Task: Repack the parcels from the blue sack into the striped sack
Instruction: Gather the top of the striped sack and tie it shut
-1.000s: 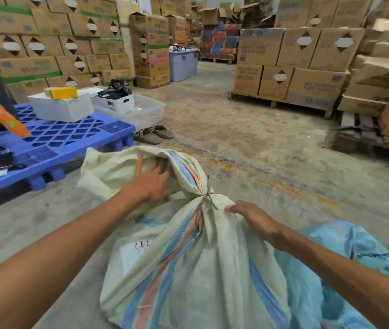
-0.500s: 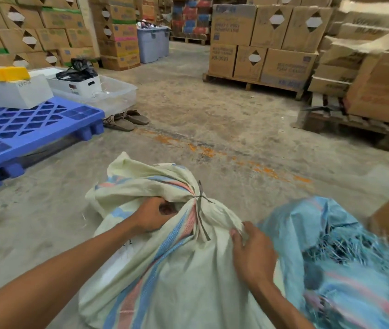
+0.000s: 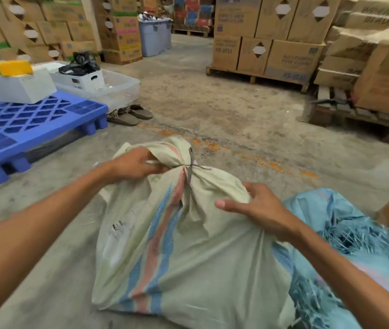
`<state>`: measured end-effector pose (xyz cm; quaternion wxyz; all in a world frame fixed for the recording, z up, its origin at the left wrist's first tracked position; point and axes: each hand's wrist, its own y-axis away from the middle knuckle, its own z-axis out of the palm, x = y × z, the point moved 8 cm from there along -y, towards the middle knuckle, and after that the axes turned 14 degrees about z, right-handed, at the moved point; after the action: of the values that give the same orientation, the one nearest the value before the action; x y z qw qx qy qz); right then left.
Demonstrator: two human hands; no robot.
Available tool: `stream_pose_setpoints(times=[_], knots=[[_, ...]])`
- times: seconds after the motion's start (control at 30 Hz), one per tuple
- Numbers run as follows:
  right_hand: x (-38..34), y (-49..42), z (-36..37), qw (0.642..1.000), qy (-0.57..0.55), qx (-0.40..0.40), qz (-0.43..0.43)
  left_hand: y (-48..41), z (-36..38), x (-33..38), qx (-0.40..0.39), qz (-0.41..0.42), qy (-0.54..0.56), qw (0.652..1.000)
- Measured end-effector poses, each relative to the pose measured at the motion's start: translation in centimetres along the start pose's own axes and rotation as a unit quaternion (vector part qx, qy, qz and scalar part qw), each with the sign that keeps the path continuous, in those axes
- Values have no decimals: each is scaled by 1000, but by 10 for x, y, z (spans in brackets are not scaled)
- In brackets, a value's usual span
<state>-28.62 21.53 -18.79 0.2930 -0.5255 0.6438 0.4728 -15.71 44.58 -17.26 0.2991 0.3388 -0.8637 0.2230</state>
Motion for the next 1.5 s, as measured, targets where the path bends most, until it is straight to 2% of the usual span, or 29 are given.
stream_pose_setpoints(times=[0.07, 0.17, 0.33, 0.4, 0.57, 0.67, 0.7, 0.8, 0.87, 1.0, 1.1, 1.17, 1.2, 1.23, 1.3, 1.33, 1.4, 1.43, 1.47, 1.5], knots=[[-29, 5, -7, 998, 31, 13, -51, 3, -34, 16, 11, 13, -4, 1000], [-62, -3, -27, 995, 7, 45, -91, 2, -65, 31, 43, 17, 29, 999], [-76, -60, -70, 997, -43, 67, -10, -46, -82, 16, 100, 11, 53, 994], [-66, -97, -94, 995, -26, 94, 36, -86, -76, 0, 107, -7, 44, 993], [2, -208, -155, 981, 28, 166, 96, -201, -22, -77, 59, -80, 35, 994], [44, -259, -195, 955, 102, 260, 102, -262, 12, -109, 66, -74, 49, 994], [53, -267, -201, 945, 137, 280, 103, -273, 20, -113, 50, -72, 56, 995], [108, -299, -210, 918, 225, 293, 144, -294, 60, -136, -90, -81, 71, 990], [153, -316, -199, 904, 259, 289, 177, -294, 78, -153, -133, -54, 53, 988], [212, -347, -158, 910, 288, 206, 213, -277, 99, -203, -101, -13, -55, 993], [197, -352, -152, 893, 349, 182, 220, -261, 107, -220, -91, -11, -89, 992], [161, -343, -154, 864, 410, 178, 231, -249, 95, -220, -62, -25, -61, 996], [137, -331, -152, 862, 410, 193, 225, -240, 86, -218, -45, -28, -48, 997], [109, -313, -147, 875, 385, 219, 194, -227, 77, -210, -31, -16, -48, 998], [53, -261, -110, 922, 290, 251, 49, -191, 64, -188, -33, 28, -53, 998], [38, -232, -81, 941, 252, 226, -5, -170, 68, -179, -50, 40, -38, 997], [43, -192, -10, 953, 277, 124, -3, -126, 89, -179, -122, 5, -11, 992], [60, -183, 19, 932, 349, 100, 24, -109, 101, -192, -161, -22, -4, 987], [76, -180, 38, 904, 412, 110, 32, -95, 108, -204, -185, -51, 6, 981], [86, -180, 47, 879, 456, 134, 30, -88, 106, -218, -172, -92, 32, 980]])
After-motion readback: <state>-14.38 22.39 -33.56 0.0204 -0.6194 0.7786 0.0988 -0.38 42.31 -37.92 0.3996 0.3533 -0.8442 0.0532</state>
